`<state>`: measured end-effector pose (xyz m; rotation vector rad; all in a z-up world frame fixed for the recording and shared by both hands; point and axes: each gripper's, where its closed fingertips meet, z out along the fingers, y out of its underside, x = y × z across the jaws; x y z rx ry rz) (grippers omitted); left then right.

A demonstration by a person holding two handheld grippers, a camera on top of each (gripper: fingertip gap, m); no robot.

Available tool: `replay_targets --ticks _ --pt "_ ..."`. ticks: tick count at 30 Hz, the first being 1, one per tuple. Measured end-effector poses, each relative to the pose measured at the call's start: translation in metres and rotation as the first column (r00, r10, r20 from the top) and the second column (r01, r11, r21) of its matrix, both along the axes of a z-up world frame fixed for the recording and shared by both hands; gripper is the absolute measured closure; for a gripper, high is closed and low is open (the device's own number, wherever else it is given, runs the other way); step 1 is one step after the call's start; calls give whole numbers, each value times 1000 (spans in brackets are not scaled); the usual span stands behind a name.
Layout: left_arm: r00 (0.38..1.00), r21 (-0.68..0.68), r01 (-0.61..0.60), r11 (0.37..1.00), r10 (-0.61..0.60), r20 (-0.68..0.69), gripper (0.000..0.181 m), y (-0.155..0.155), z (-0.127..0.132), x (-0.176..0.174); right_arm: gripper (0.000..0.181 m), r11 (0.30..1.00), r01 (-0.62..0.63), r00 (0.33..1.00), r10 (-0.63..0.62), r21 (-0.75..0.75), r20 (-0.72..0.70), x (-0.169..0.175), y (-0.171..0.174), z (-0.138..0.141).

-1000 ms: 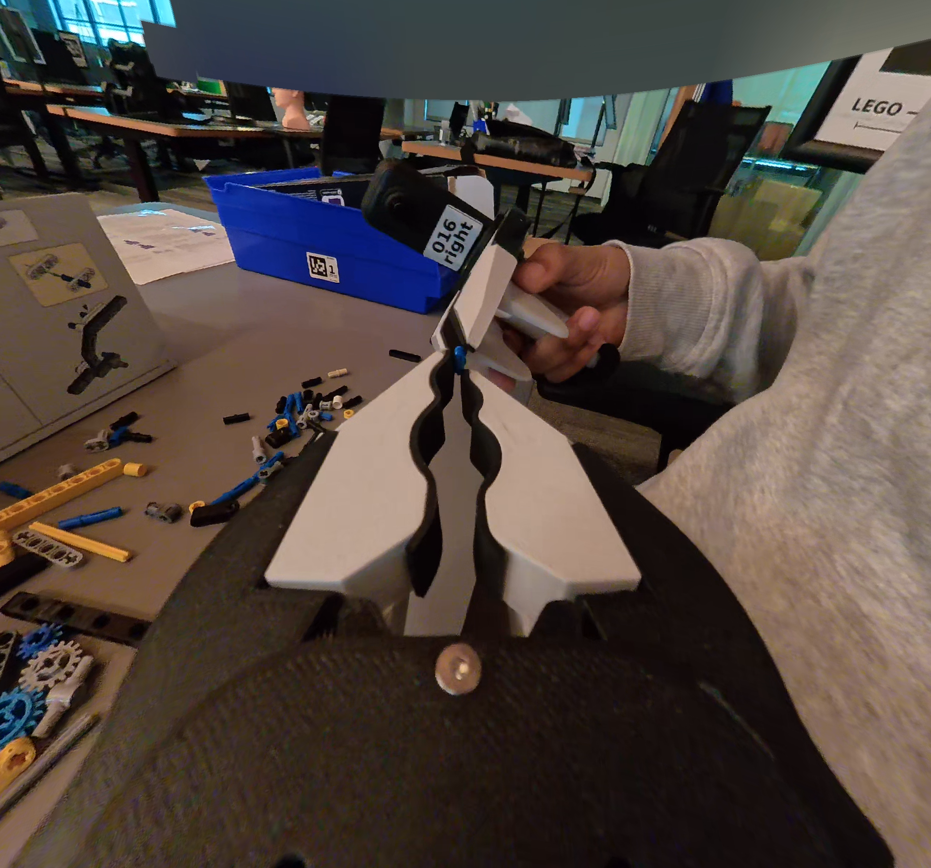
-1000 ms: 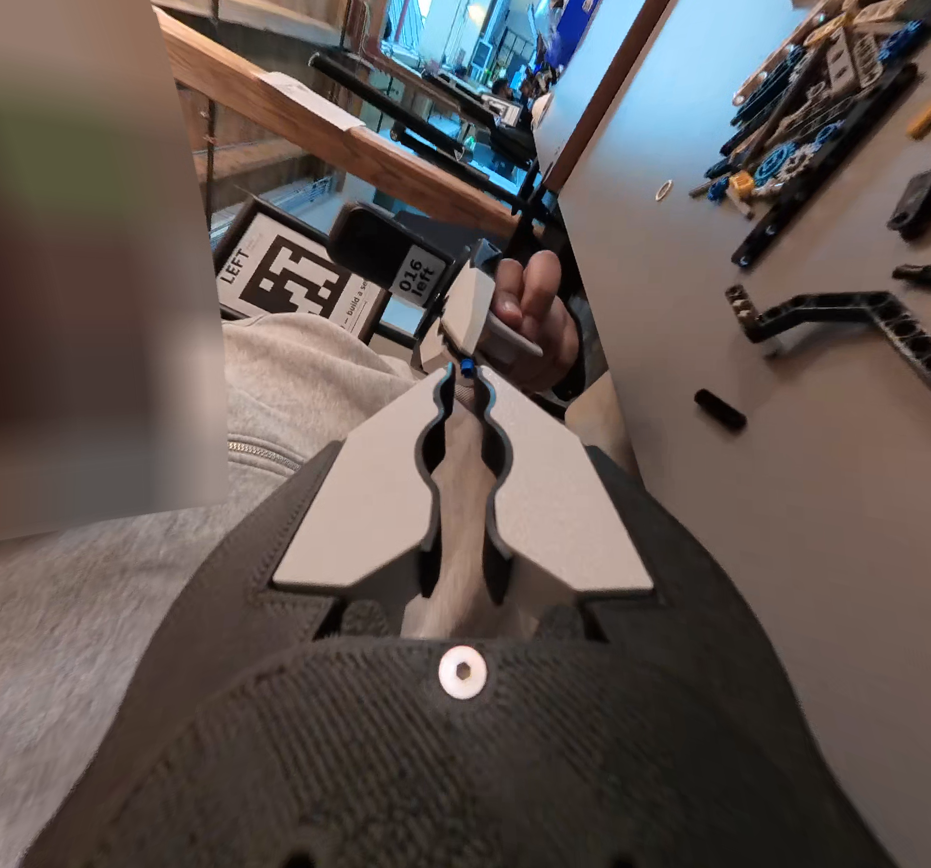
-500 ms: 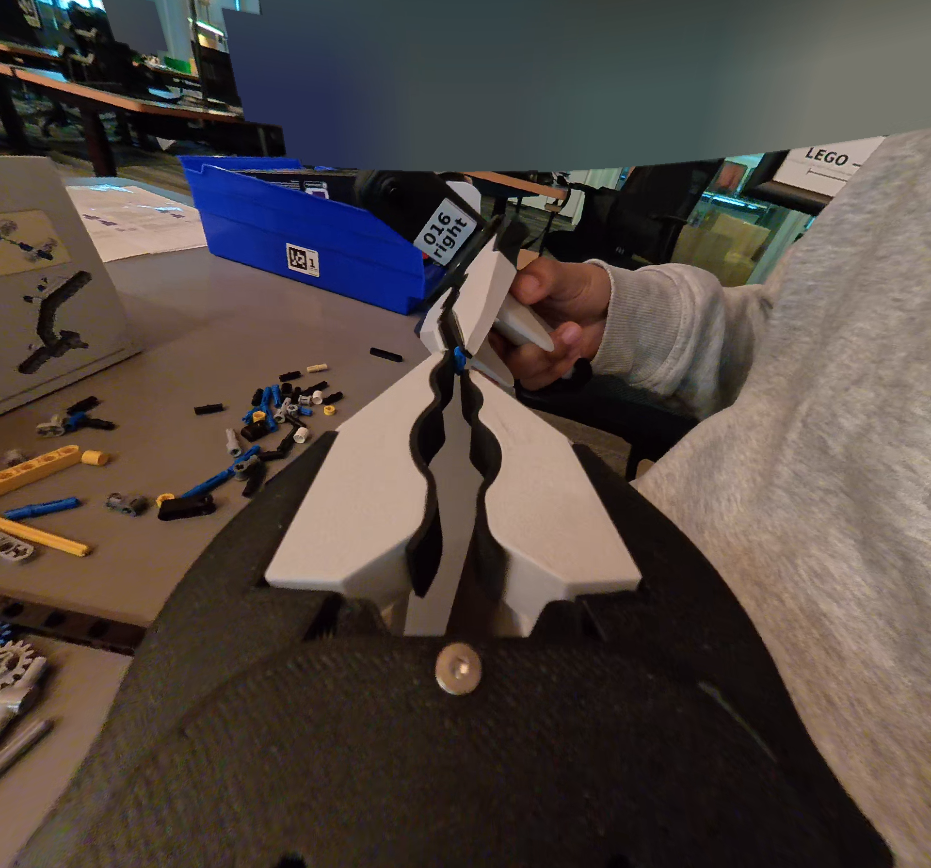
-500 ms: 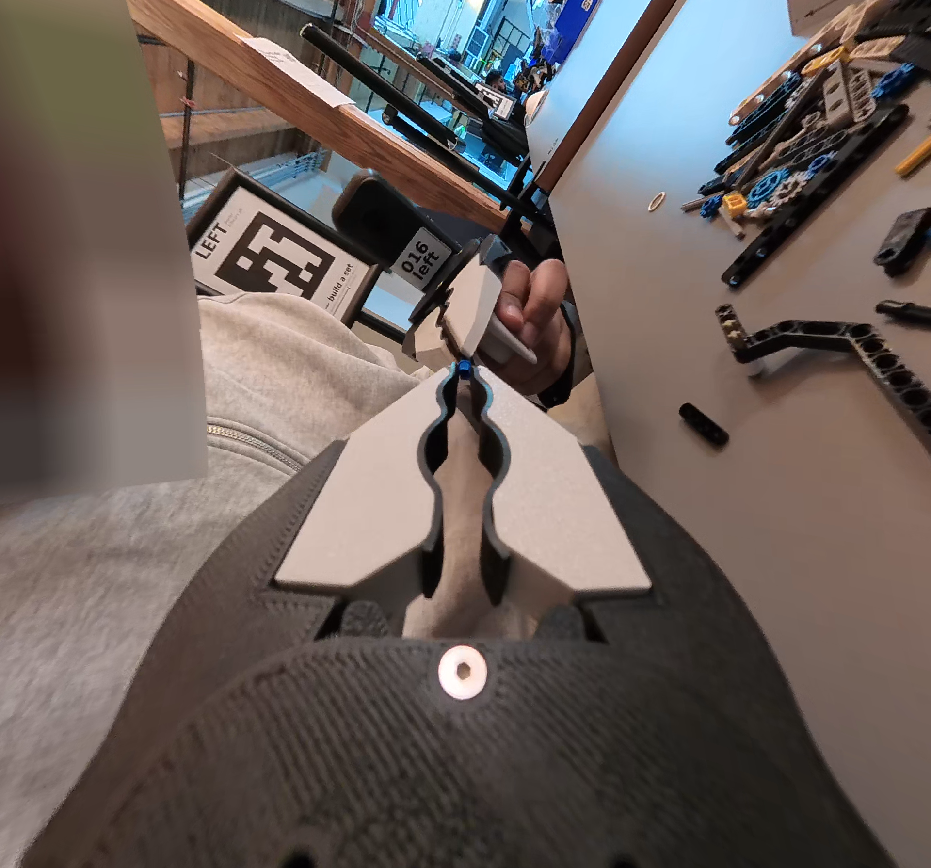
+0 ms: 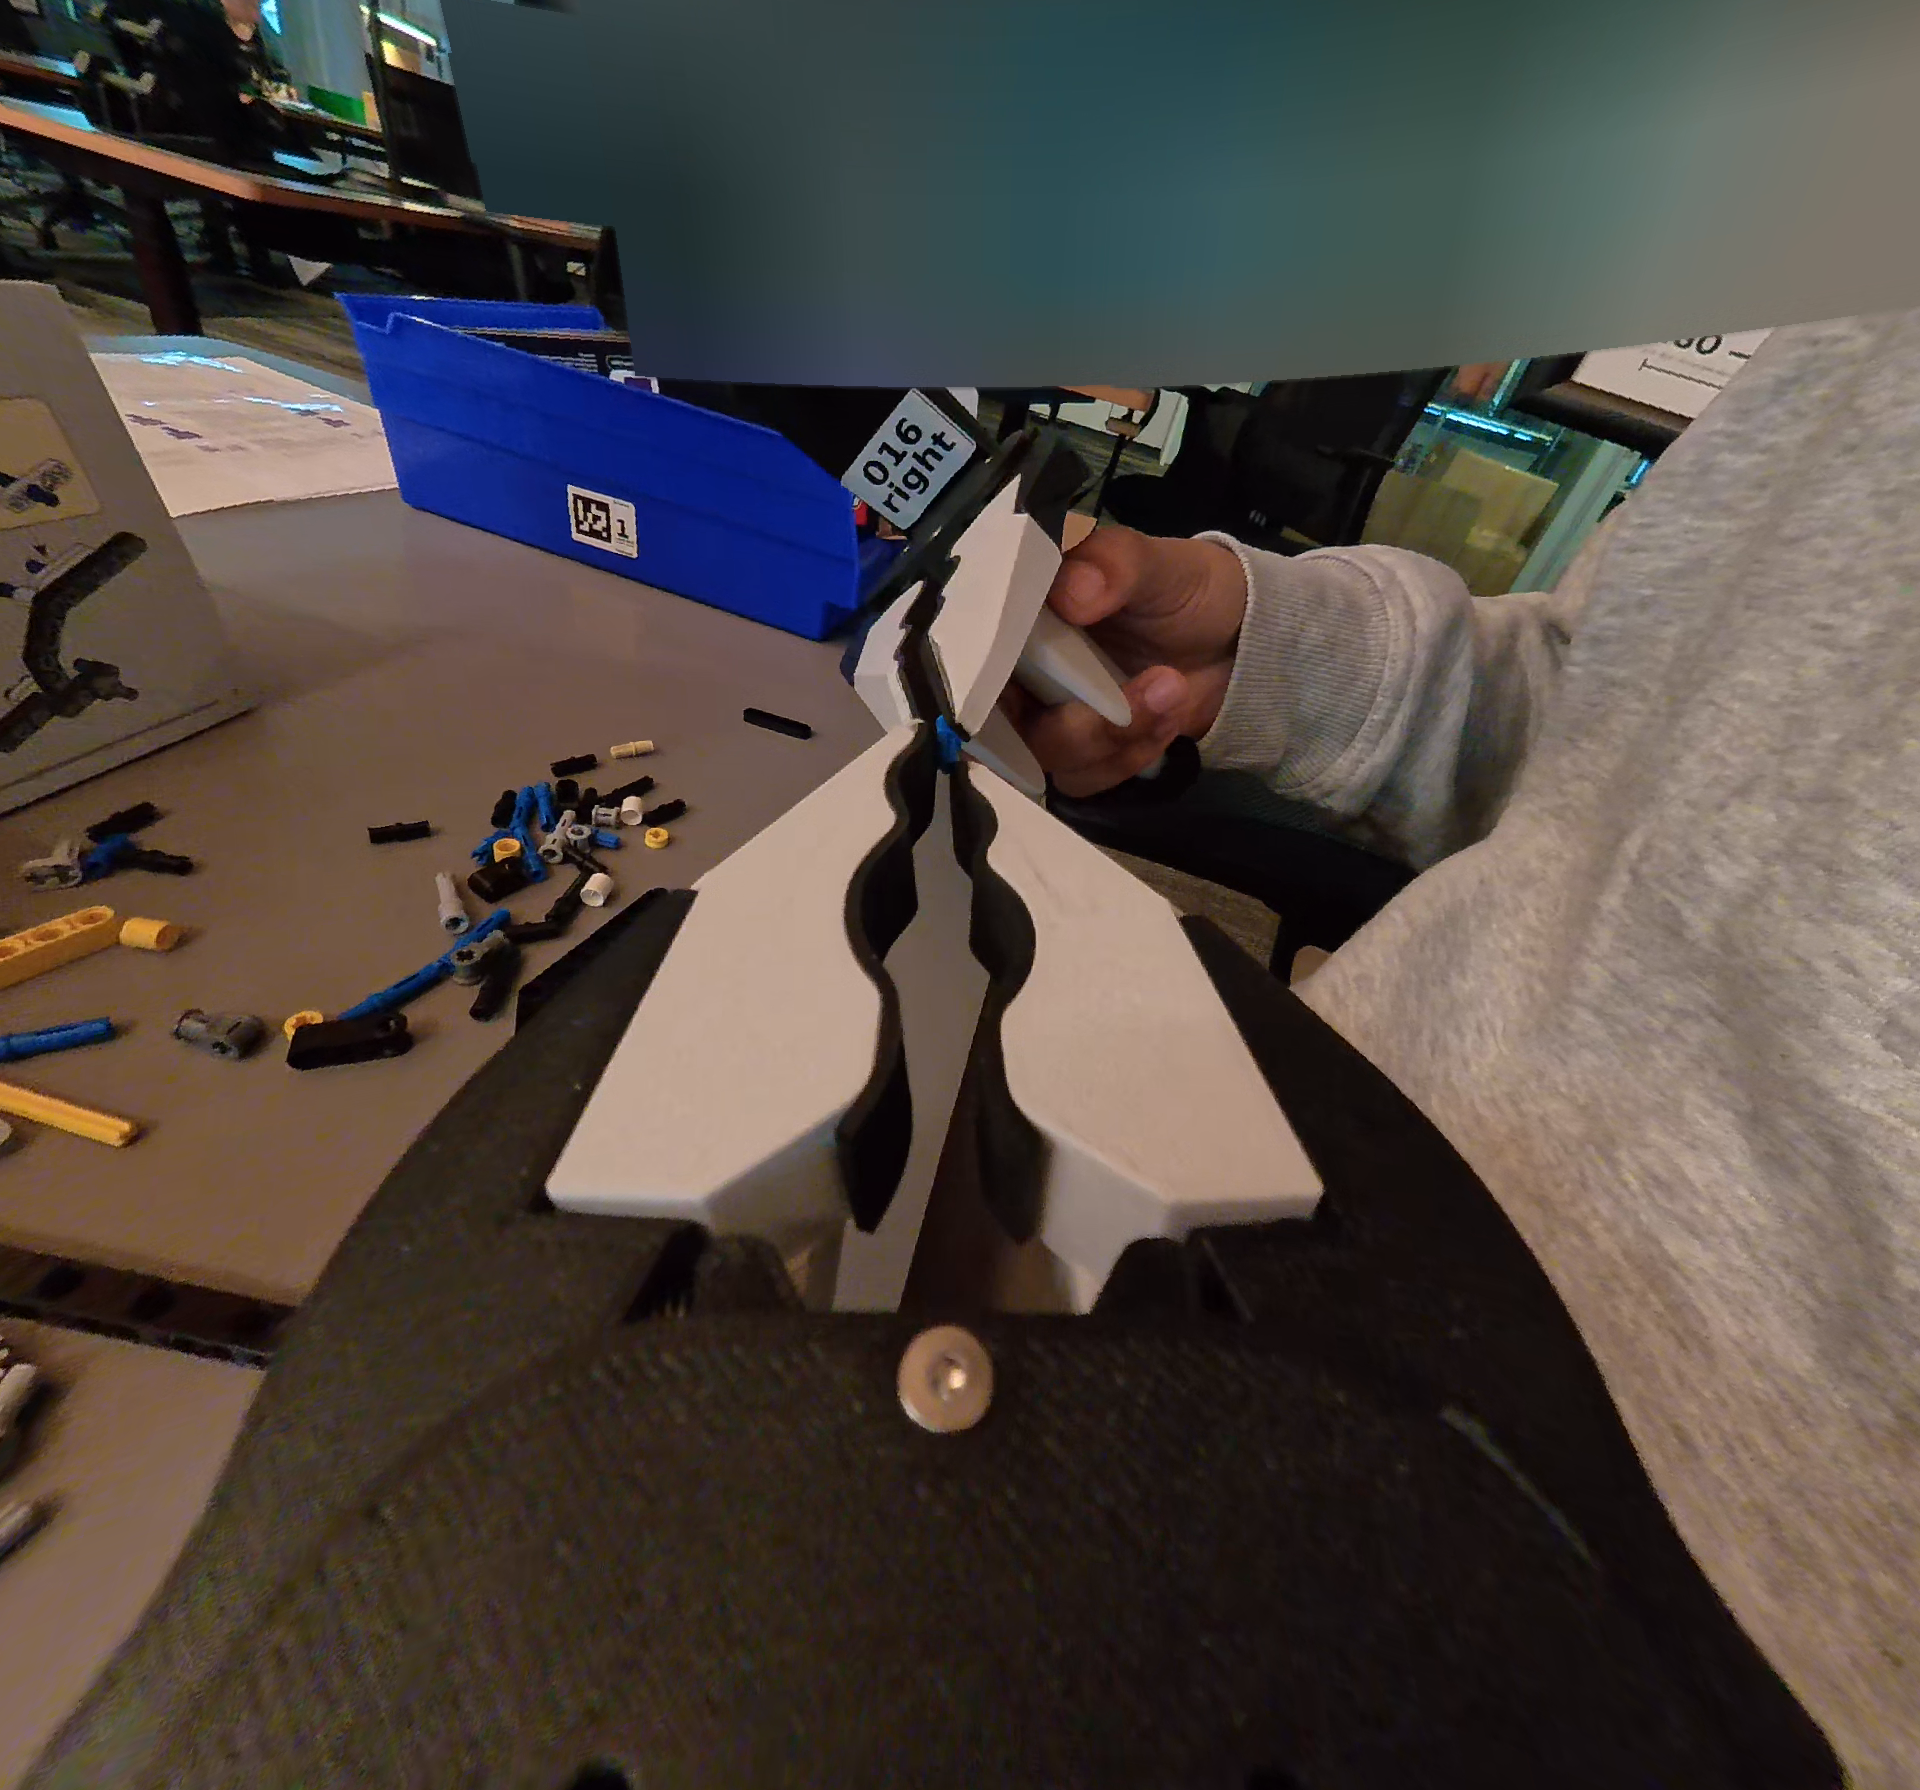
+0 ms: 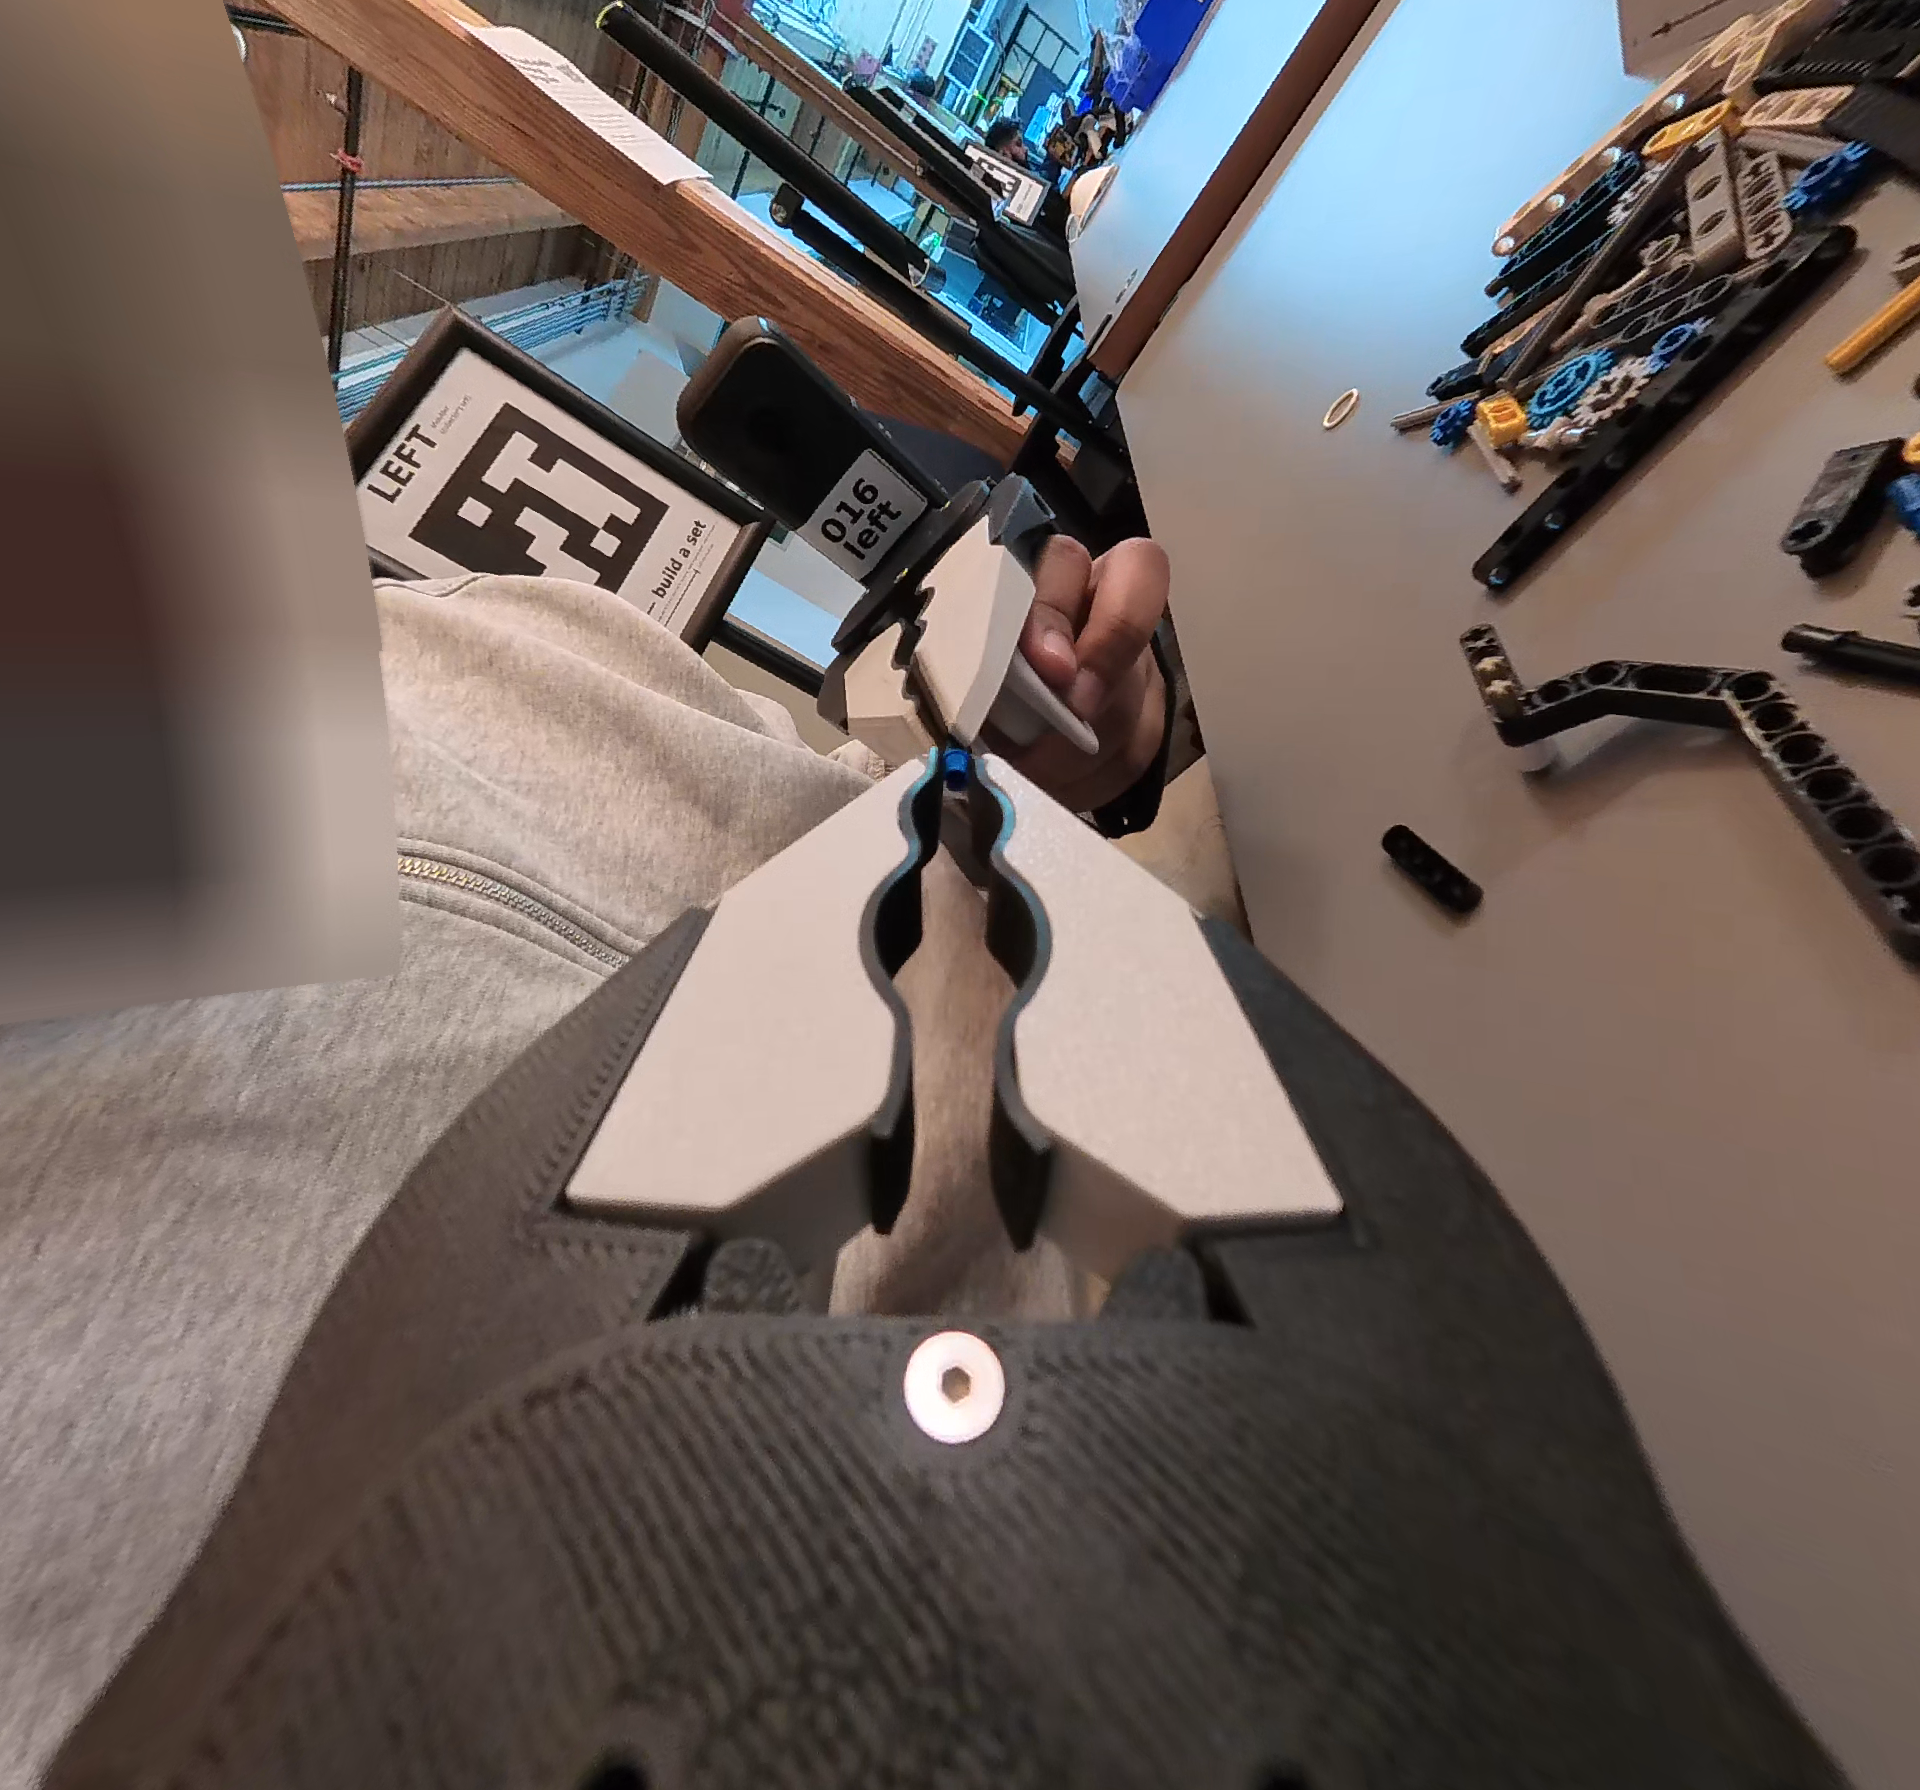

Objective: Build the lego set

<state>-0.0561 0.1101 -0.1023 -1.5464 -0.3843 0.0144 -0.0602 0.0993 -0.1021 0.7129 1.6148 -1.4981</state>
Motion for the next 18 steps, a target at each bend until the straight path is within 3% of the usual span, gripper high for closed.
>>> replay_targets --ticks 13,18 --pt "999 1 -27 1000 27 44 179 1 -3 -6 180 999 49 999 -49 -12 -8 -5 0 -2" --pt "996 -15 -54 998 55 74 163 -13 -5 -12 180 995 103 994 -103 -1 -22 -11 8 -2"
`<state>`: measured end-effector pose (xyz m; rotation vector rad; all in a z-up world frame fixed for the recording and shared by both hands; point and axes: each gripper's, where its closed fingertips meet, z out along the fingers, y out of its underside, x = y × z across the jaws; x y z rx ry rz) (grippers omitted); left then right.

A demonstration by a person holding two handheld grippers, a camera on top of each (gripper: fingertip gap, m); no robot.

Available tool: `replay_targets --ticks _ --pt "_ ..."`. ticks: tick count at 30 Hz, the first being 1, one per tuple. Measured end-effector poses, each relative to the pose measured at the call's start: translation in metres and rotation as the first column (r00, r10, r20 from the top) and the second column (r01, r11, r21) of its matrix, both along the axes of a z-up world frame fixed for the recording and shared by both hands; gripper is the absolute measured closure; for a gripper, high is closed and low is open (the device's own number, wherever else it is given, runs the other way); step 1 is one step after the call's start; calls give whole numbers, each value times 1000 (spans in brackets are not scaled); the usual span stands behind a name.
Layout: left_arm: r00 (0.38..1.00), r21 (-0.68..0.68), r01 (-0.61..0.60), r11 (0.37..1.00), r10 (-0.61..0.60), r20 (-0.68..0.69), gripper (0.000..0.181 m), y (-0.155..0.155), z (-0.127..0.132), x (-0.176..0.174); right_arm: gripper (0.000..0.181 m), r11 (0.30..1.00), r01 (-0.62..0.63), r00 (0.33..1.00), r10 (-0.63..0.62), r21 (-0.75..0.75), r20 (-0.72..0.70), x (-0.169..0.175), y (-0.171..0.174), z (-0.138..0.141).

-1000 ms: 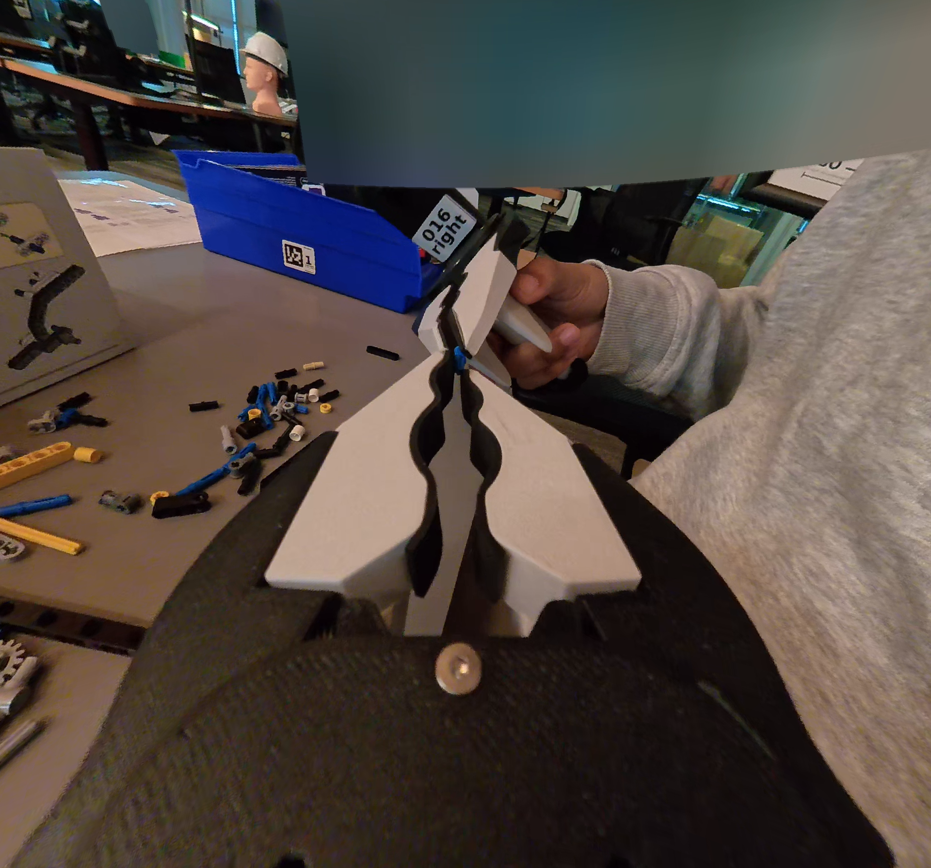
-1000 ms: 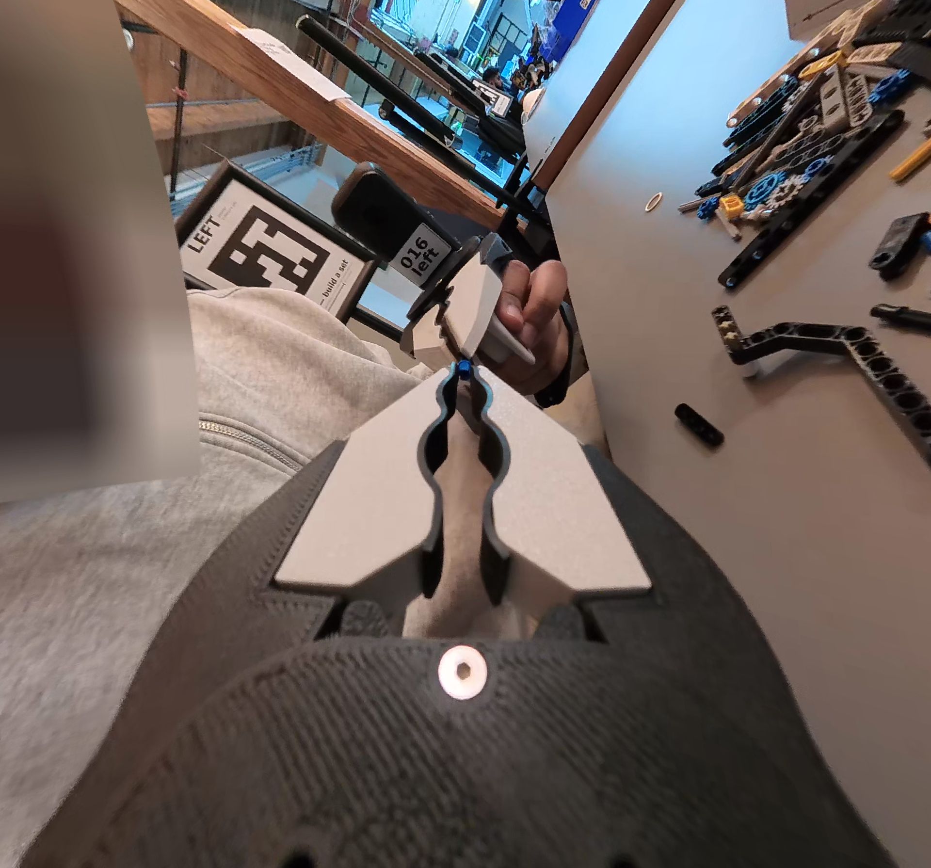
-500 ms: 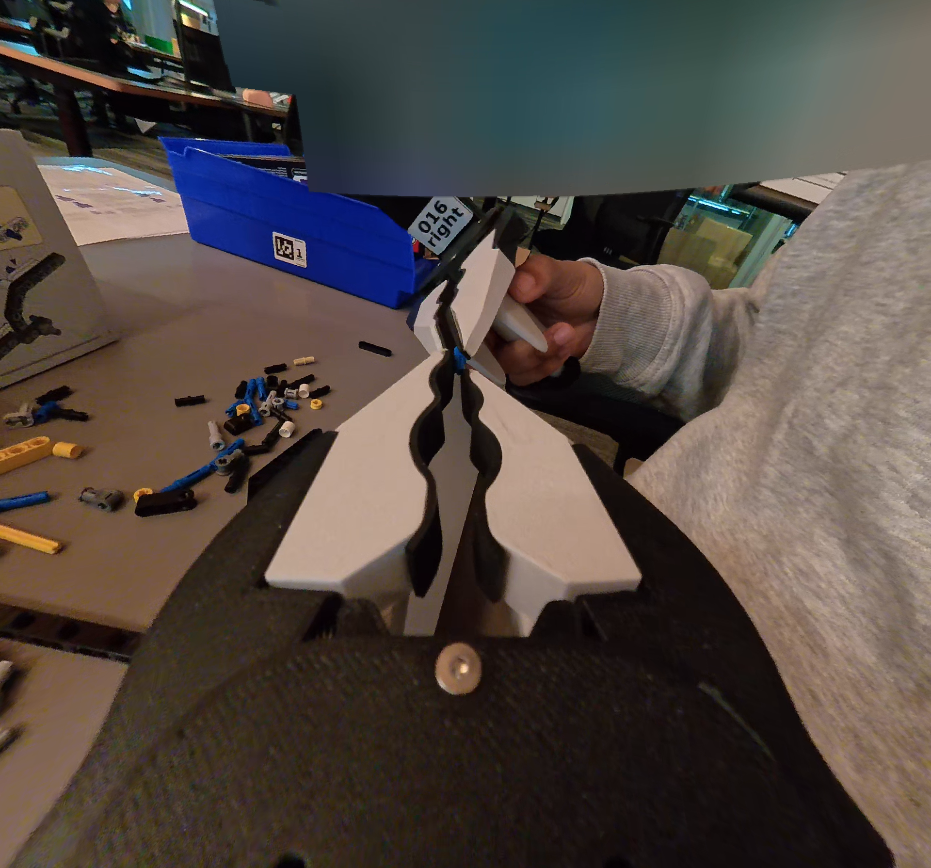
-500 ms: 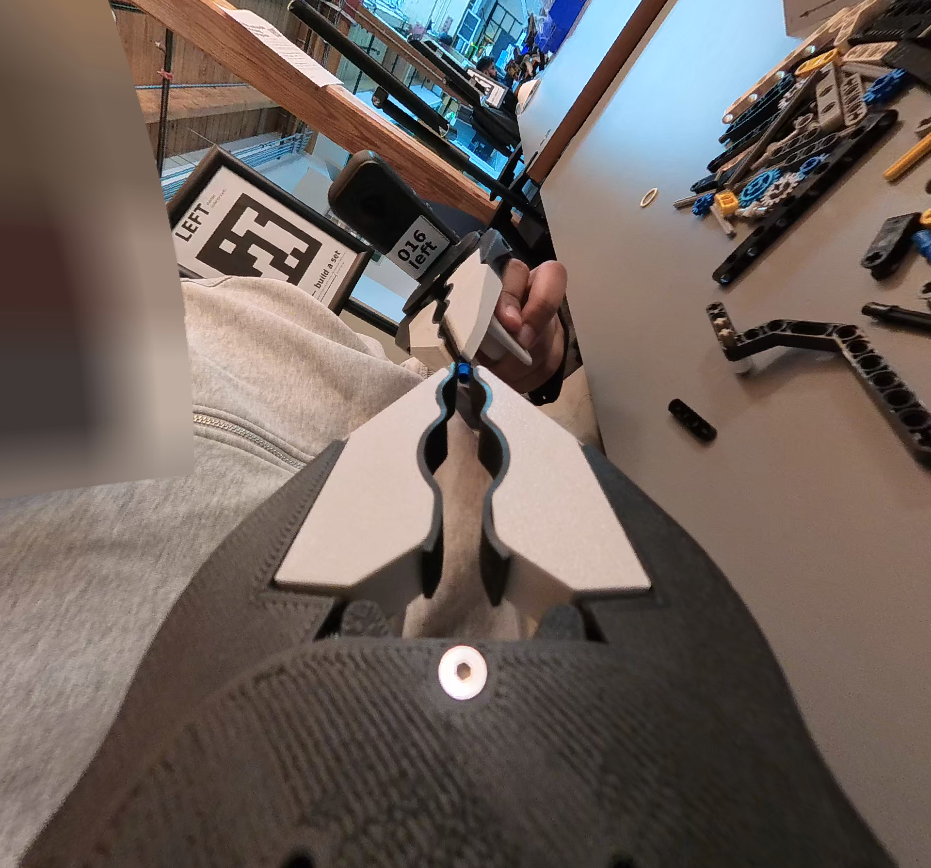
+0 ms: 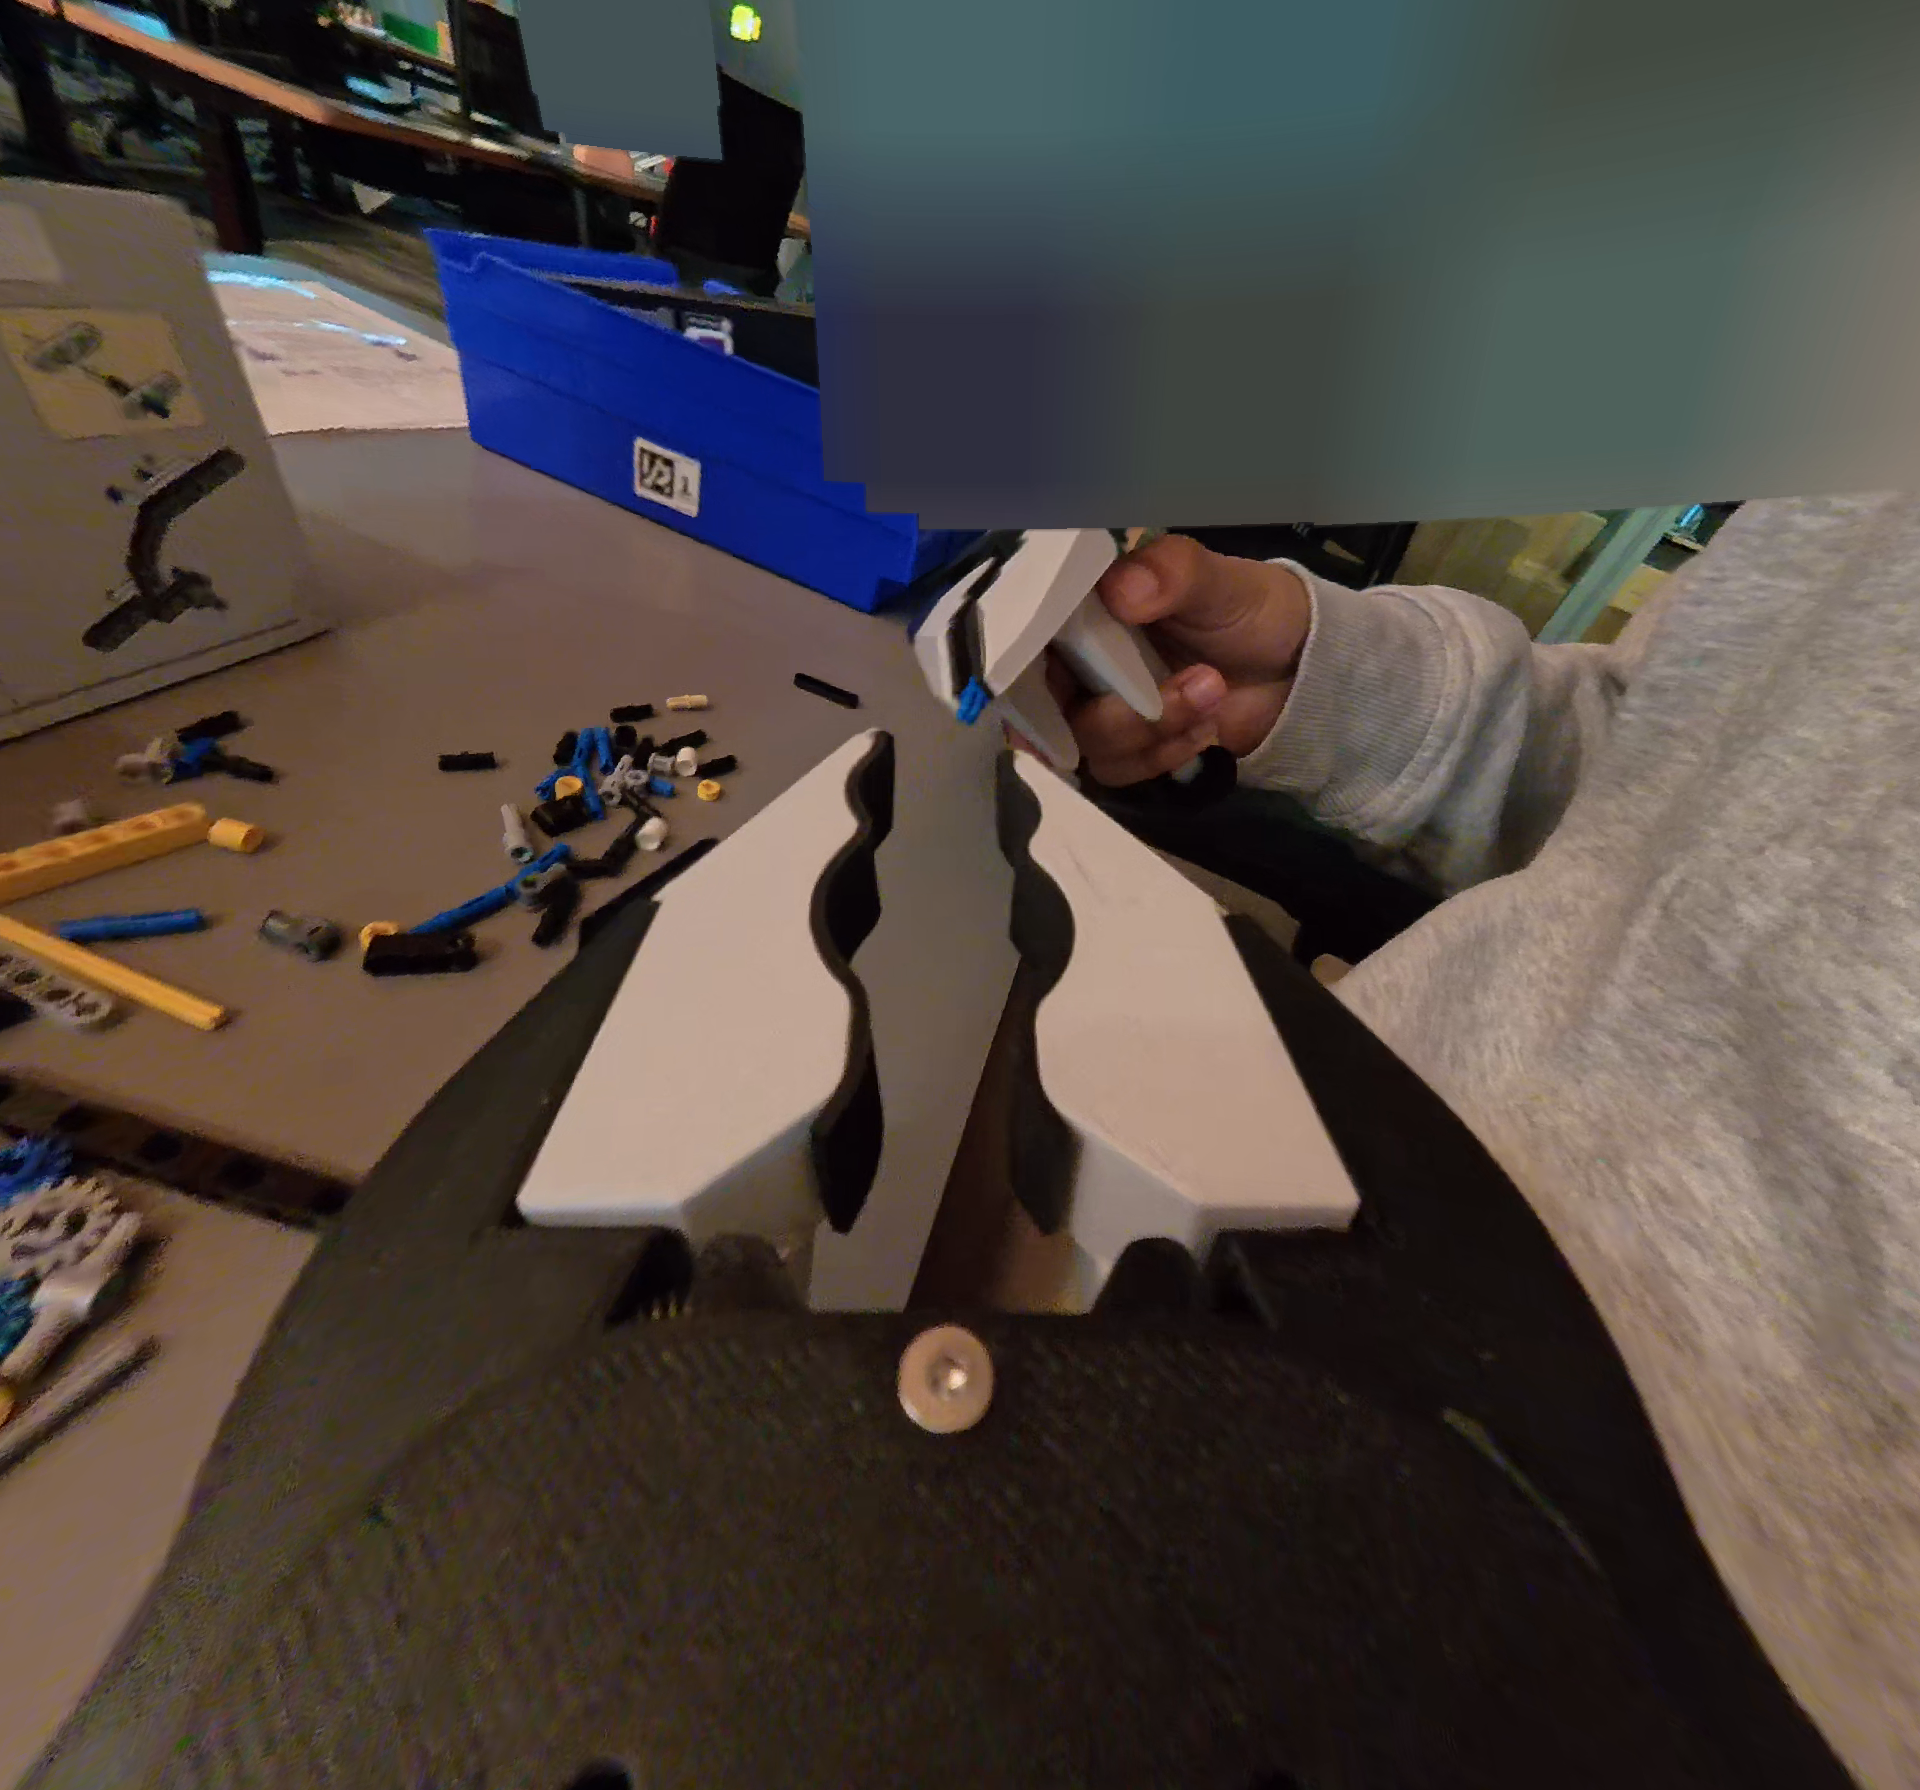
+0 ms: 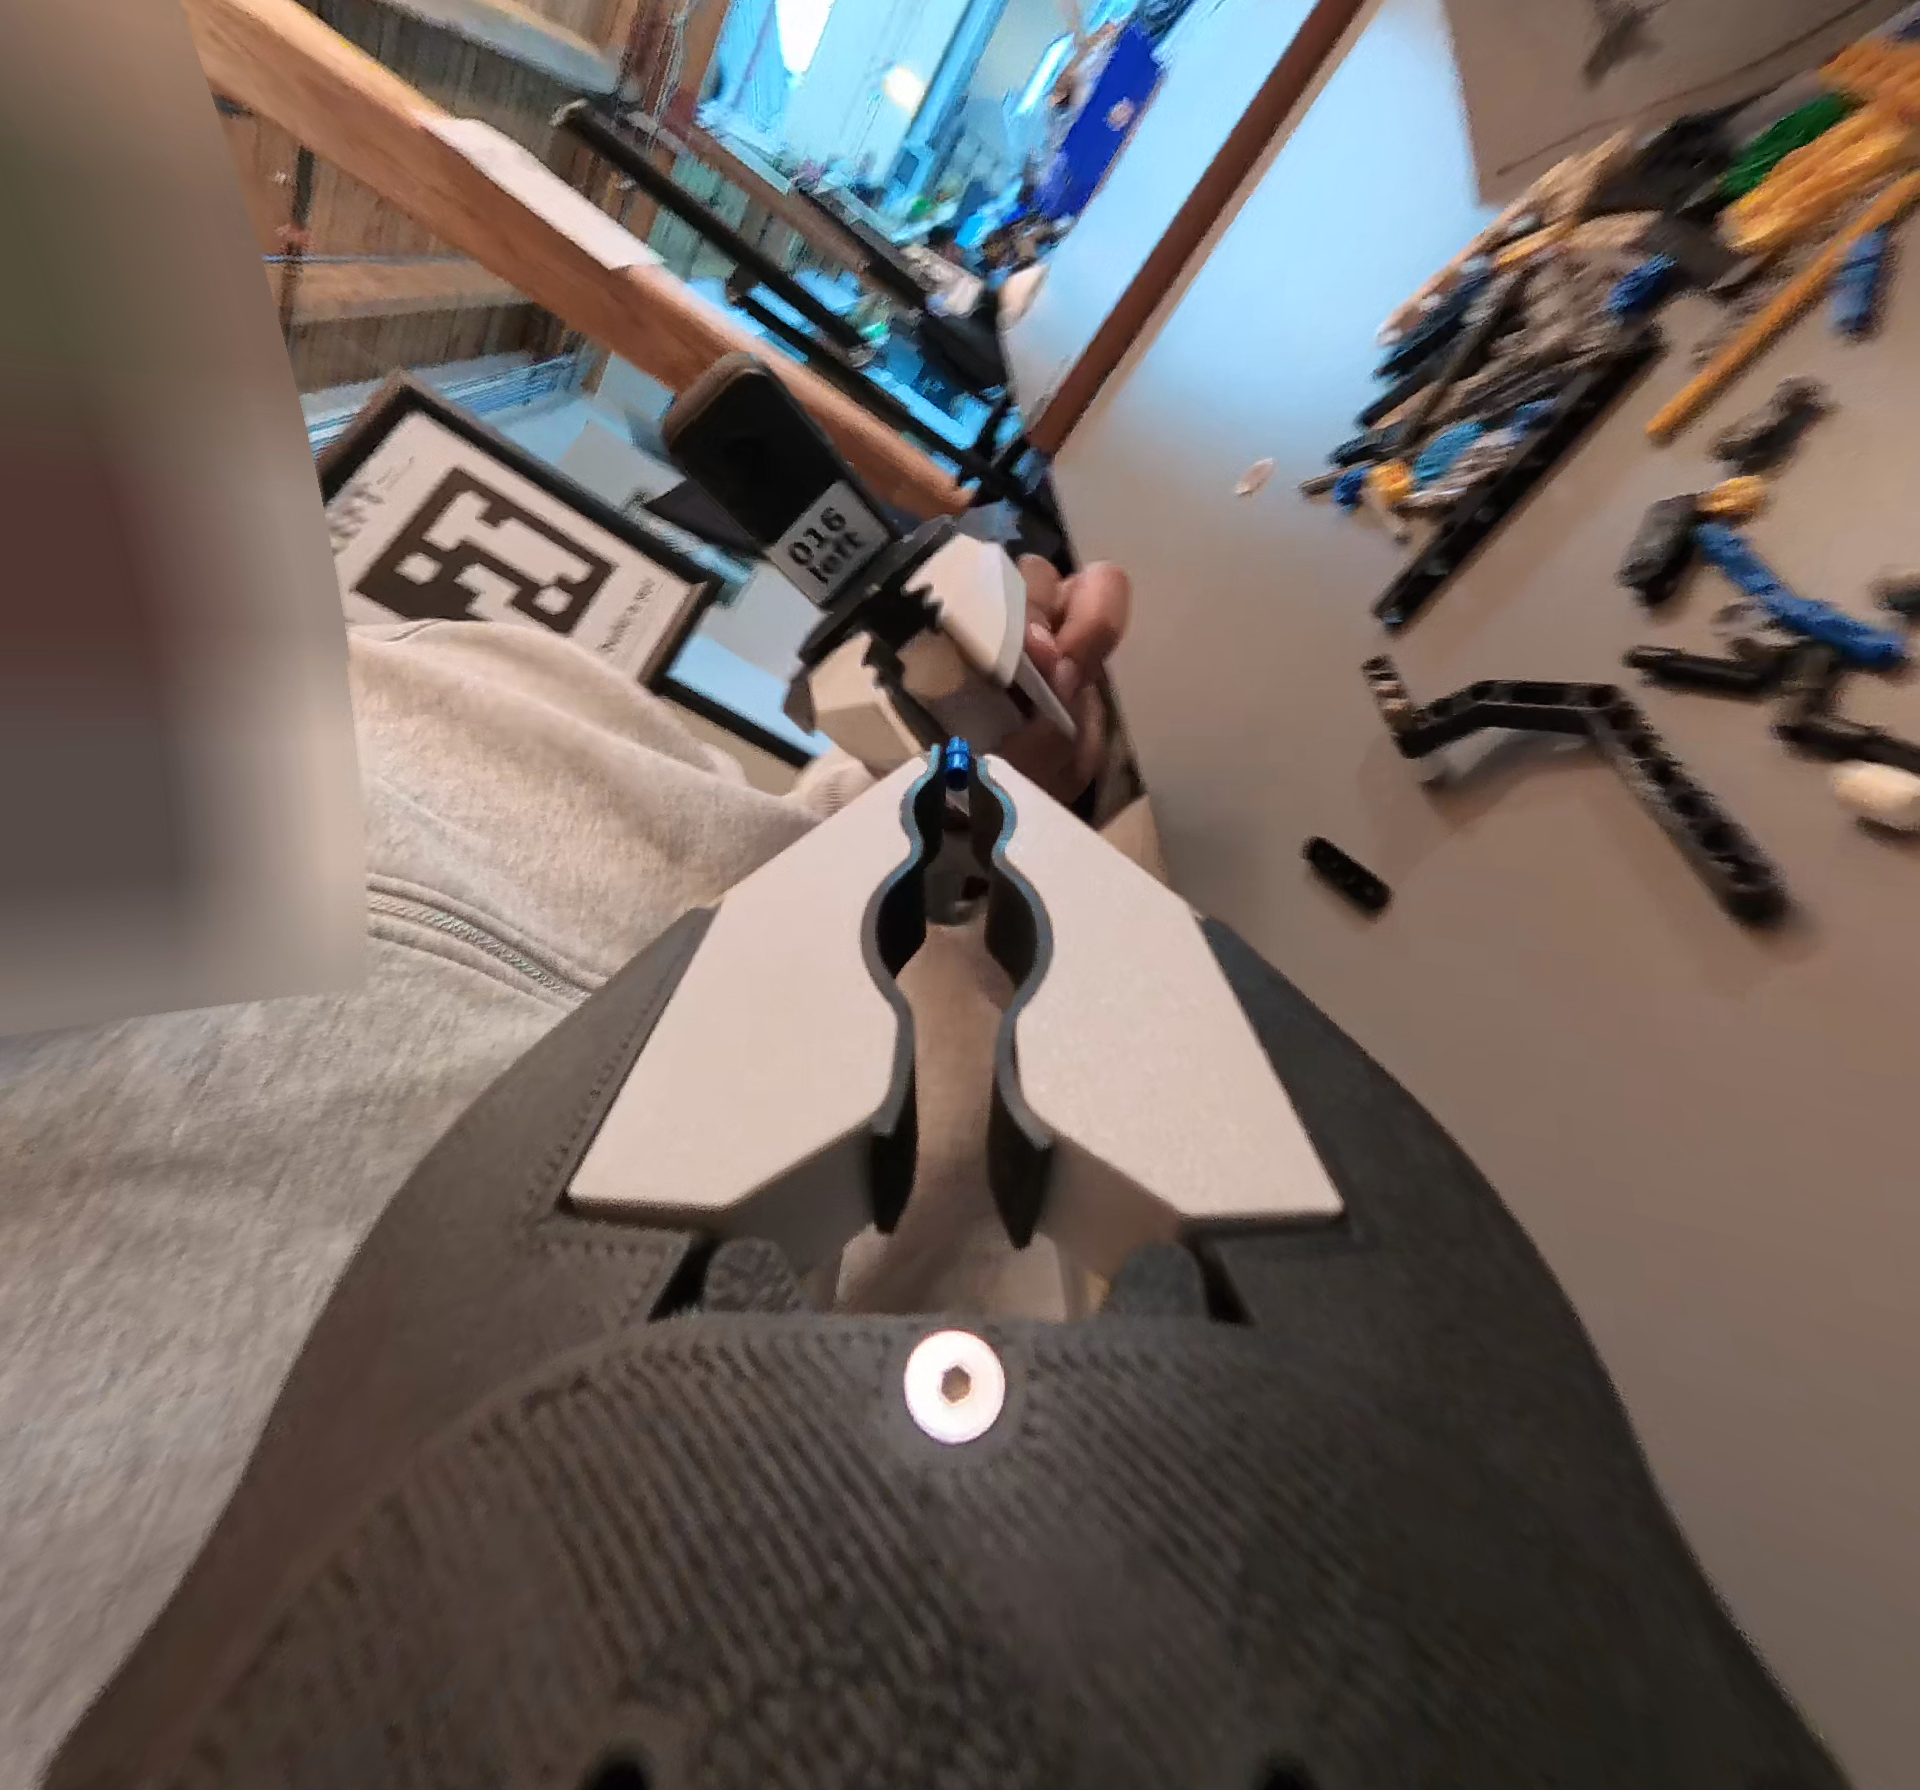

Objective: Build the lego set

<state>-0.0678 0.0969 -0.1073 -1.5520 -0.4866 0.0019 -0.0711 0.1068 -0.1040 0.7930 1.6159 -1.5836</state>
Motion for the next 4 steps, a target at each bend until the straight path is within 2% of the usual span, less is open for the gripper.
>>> replay_targets --ticks 2,4 --pt "998 -47 -36 998 38 48 160 -8 -9 -7 180 999 33 999 -32 37 -22 -4 4 -5" --pt "990 -171 -66 983 85 109 156 -13 -33 -12 180 992 67 996 -61 103 -60 -7 8 -14"
